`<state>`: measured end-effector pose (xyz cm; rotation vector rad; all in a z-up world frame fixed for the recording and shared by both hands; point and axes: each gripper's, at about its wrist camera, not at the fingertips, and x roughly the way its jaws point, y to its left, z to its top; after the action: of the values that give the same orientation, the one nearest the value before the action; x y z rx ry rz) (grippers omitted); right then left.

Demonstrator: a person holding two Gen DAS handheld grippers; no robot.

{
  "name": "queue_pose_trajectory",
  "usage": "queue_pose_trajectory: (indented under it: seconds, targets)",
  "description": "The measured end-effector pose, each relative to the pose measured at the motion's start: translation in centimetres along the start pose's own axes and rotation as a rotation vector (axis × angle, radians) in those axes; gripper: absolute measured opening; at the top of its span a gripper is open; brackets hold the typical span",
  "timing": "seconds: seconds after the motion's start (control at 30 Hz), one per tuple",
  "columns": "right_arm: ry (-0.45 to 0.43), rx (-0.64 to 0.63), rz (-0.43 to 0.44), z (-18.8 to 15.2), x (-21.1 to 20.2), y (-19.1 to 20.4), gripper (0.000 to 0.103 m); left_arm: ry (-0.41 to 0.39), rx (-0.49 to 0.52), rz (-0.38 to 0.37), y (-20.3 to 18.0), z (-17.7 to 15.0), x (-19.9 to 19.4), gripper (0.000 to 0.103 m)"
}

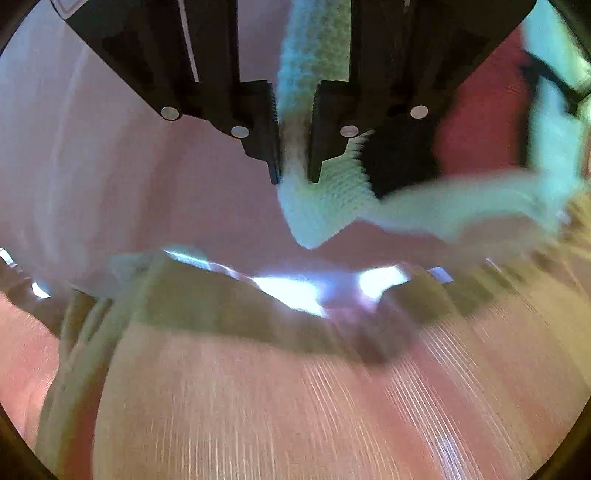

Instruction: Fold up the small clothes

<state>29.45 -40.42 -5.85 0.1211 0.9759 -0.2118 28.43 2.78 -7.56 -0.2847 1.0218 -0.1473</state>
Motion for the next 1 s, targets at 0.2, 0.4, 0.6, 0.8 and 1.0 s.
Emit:
queue_pose_trajectory:
  seconds: [0.2,0.4,0.6,0.8,1.0]
  targets:
    - [-0.100,0.038,0.106,-1.1,-8.6,-0.4,0.018,0.000,0.012,0.001,-0.2,-0.2,-0.2,0.024]
    - [0.124,-0.083,0.080,-7.7,-7.2,2.3,0.000,0.000,0.002,0.008,-0.2,-0.3,-0.4,0.024]
    - [0.065,0.011,-0.019,-6.9,-10.3,2.0,0.003,-0.010,-0.066,-0.031,0.5,-0.1,-2.3,0.023]
    - [-0.113,-0.103,0.057,-8.8,-17.1,9.1,0.010,-0.170,-0.240,-0.073,6.2,2.5,-9.0,0.071]
    - [-0.118,-0.288,0.038,-12.0,-15.7,16.1,0.020,-0.270,-0.558,0.081,20.6,3.7,-12.8,0.091]
